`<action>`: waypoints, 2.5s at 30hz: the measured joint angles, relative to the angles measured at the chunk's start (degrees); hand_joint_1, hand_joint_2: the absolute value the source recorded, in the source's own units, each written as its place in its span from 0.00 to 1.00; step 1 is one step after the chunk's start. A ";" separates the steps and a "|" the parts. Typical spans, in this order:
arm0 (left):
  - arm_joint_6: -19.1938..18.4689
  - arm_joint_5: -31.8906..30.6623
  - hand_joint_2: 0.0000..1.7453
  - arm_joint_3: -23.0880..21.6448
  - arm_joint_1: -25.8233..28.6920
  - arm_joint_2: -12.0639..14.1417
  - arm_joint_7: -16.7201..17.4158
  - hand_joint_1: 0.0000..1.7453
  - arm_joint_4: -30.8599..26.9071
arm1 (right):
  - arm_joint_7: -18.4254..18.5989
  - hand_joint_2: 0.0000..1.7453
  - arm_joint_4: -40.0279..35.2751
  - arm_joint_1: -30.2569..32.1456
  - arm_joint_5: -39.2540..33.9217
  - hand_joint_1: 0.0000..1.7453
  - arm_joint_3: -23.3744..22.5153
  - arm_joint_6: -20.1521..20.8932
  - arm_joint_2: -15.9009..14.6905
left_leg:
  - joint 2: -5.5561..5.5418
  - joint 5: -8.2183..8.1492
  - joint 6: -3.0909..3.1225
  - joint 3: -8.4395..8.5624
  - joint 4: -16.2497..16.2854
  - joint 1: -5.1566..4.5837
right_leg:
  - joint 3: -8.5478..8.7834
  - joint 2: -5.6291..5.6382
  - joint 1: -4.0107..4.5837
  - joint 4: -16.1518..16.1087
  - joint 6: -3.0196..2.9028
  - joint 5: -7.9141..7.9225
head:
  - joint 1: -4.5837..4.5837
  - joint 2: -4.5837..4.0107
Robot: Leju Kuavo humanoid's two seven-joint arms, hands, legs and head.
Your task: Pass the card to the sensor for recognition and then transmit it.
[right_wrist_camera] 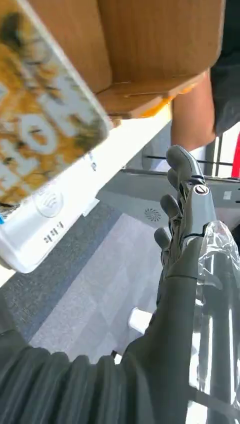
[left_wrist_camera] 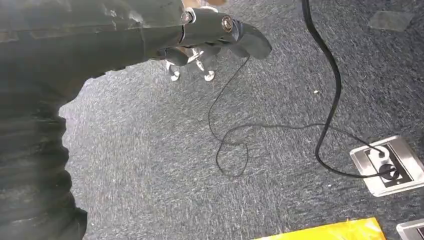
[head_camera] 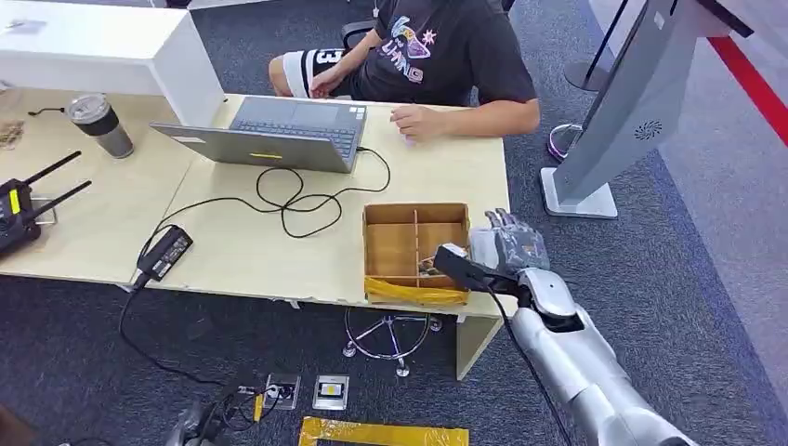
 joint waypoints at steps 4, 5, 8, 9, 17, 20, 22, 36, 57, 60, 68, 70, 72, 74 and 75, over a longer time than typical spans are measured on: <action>0.00 0.11 1.00 0.00 0.04 0.11 0.00 0.00 0.00 | 0.28 1.00 0.00 -0.15 0.15 0.00 0.00 -0.26 0.00 | 0.00 0.00 0.00 0.00 0.00 0.00 | 0.00 -0.01 0.00 0.00 0.00 0.00 | 0.00 0.02; 0.00 0.13 1.00 0.00 0.04 0.13 0.00 0.00 0.00 | 0.31 1.00 0.00 -0.17 0.20 0.00 0.00 -0.31 0.00 | 0.00 0.00 0.00 0.00 0.00 0.00 | 0.00 0.00 0.00 0.00 0.00 0.00 | 0.00 0.00; 0.00 0.13 1.00 0.00 0.04 0.13 0.00 0.00 0.00 | 0.35 1.00 0.00 -0.19 0.24 0.00 0.00 -0.35 0.00 | 0.00 0.00 0.00 0.00 0.00 0.00 | 0.00 0.00 0.00 0.00 0.00 0.00 | 0.00 0.00; 0.00 0.15 1.00 0.00 0.05 0.13 0.00 0.00 0.00 | 0.37 1.00 0.00 -0.20 0.24 0.00 0.00 -0.35 0.00 | 0.00 0.00 0.00 0.00 0.00 0.00 | 0.00 0.00 0.00 0.00 0.00 0.00 | 0.00 0.00; 0.39 0.53 1.00 0.02 0.05 0.13 0.00 0.00 0.00 | 2.89 1.00 -0.07 -0.20 -0.05 0.00 -0.09 -3.88 -0.02 | 0.00 0.01 0.01 0.02 0.03 0.00 | -0.01 0.00 0.00 0.00 0.01 0.01 | 0.00 0.00; 1.38 1.09 1.00 0.04 0.21 0.13 0.00 0.00 0.00 | 3.19 1.00 -1.60 -1.79 -3.19 0.00 -2.76 -20.50 -1.69 | -0.01 0.02 0.02 0.00 0.03 -0.05 | -0.02 -0.03 -0.05 0.00 0.03 0.02 | -0.02 0.02; 1.49 1.14 1.00 0.07 0.39 0.13 0.00 0.00 0.00 | 1.84 1.00 -2.58 -4.65 -4.11 0.00 -5.26 -23.98 -3.39 | 0.00 0.02 0.02 0.03 0.03 -0.05 | 0.03 -0.03 -0.05 0.00 0.03 0.02 | 0.00 0.00; 1.99 1.73 1.00 0.07 0.46 0.09 0.00 0.00 0.00 | -0.09 1.00 -5.59 -5.55 -4.37 0.00 -11.02 -26.69 -5.16 | 0.03 0.01 0.01 0.04 0.02 -0.01 | 0.02 0.01 -0.01 0.01 0.03 0.03 | -0.02 0.02; 1.97 1.81 1.00 0.07 0.42 0.04 -0.22 0.00 0.00 | -4.53 1.00 -16.75 -3.87 -9.99 0.00 -12.61 -10.72 -3.54 | 0.02 0.02 0.02 0.02 0.01 -0.01 | 0.02 0.00 -0.01 0.01 0.03 0.03 | -0.02 0.00; 1.97 1.97 1.00 0.07 0.42 0.04 -0.28 0.00 0.00 | -4.77 1.00 -20.58 -2.84 -11.02 0.00 -12.53 -7.21 -2.82 | 0.02 0.02 0.01 0.02 0.01 -0.01 | 0.02 -0.01 -0.01 0.01 0.03 0.03 | 0.00 0.02; 1.97 1.97 1.00 0.07 0.43 0.07 -0.30 0.00 0.00 | -4.28 1.00 -28.61 -0.57 -11.61 0.00 -12.50 -4.02 -2.25 | 0.02 0.02 0.02 0.02 0.01 -0.02 | 0.03 0.00 -0.02 0.00 0.03 0.03 | 0.00 0.02; 1.97 1.99 1.00 0.07 0.44 0.07 -0.31 0.00 0.00 | -4.07 1.00 -30.25 0.18 -11.78 0.00 -12.48 -3.24 -2.23 | 0.02 0.02 0.01 0.03 0.02 -0.02 | 0.03 -0.01 -0.02 0.00 0.03 0.03 | 0.00 0.00; 1.97 2.19 1.00 0.07 0.45 0.07 -0.31 0.00 0.00 | -3.80 1.00 -31.97 0.99 -11.82 0.00 -12.48 -2.25 -2.23 | 0.02 0.02 0.01 0.02 0.01 -0.02 | 0.02 -0.01 -0.02 0.00 0.03 0.03 | -0.02 0.02; 1.97 2.27 1.00 0.07 0.45 0.07 -0.28 0.00 0.00 | -3.50 1.00 -33.68 1.75 -11.83 0.00 -12.48 -1.16 -2.23 | 0.01 0.02 0.01 0.03 0.01 -0.02 | 0.02 0.00 -0.02 0.00 0.03 0.03 | 0.00 0.00; 1.97 2.29 1.00 0.07 0.45 0.07 -0.31 0.00 0.00 | -3.41 1.00 -34.51 2.10 -11.82 0.00 -12.48 -0.59 -2.23 | 0.02 0.01 0.01 0.03 0.01 -0.01 | 0.02 0.00 -0.02 0.00 0.03 0.03 | 0.00 0.02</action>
